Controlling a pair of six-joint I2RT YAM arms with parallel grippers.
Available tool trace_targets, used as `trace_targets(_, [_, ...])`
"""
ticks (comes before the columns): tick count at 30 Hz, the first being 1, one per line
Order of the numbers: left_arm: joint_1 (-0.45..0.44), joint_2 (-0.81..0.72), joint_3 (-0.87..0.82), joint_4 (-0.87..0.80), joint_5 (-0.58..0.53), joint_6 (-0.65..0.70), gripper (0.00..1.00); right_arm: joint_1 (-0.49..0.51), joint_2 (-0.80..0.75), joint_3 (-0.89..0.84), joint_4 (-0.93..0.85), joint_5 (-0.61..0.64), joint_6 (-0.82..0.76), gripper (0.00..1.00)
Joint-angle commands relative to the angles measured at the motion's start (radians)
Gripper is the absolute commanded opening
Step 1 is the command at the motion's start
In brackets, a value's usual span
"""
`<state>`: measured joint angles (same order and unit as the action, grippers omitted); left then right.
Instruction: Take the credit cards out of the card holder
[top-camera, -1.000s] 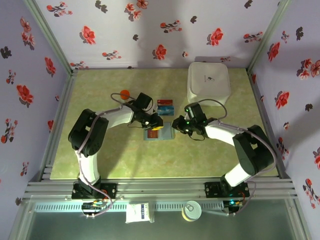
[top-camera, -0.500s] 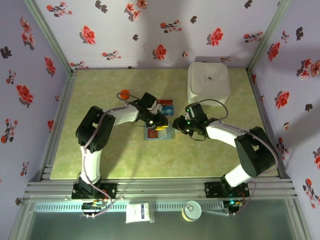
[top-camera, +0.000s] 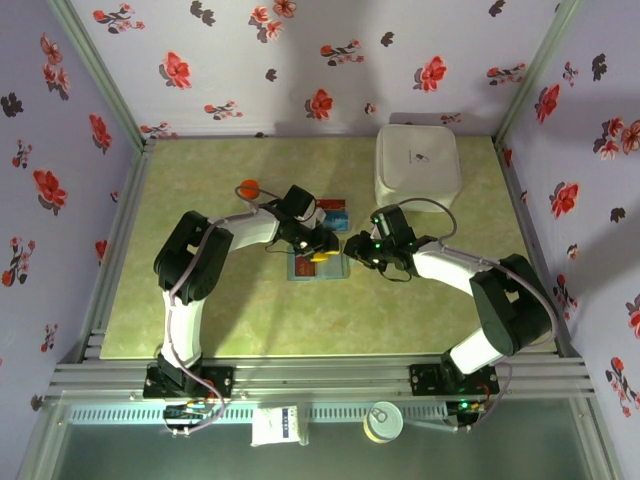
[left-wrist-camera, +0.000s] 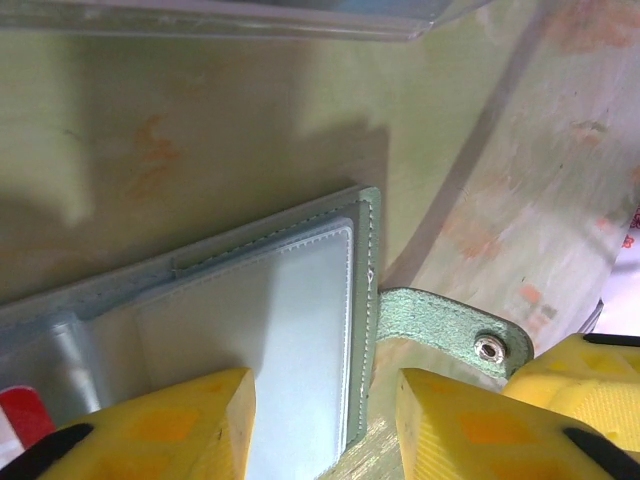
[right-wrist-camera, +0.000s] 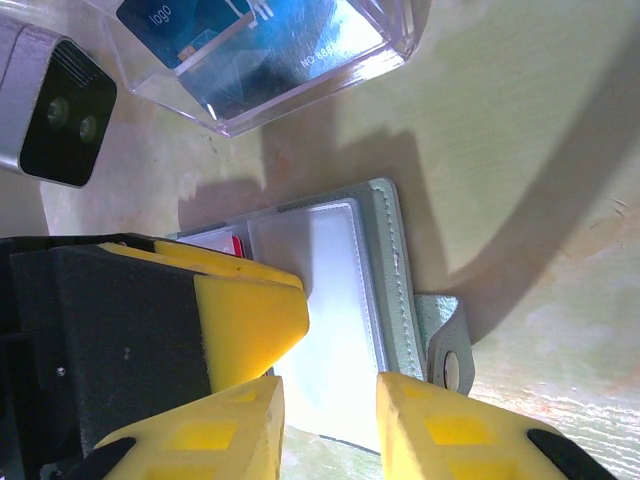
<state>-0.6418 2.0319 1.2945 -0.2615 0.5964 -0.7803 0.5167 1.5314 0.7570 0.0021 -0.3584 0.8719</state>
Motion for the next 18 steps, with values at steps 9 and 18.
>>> trace_targets(9, [0.018, -0.094, -0.019, -0.028, -0.014, 0.018, 0.38, 0.025, 0.029, 0.043, 0.003, -0.022, -0.001, 0.28])
trace_targets(18, [0.089, -0.205, -0.158, -0.021, -0.045, 0.035, 0.34, 0.123, 0.161, 0.179, -0.002, -0.038, -0.002, 0.26])
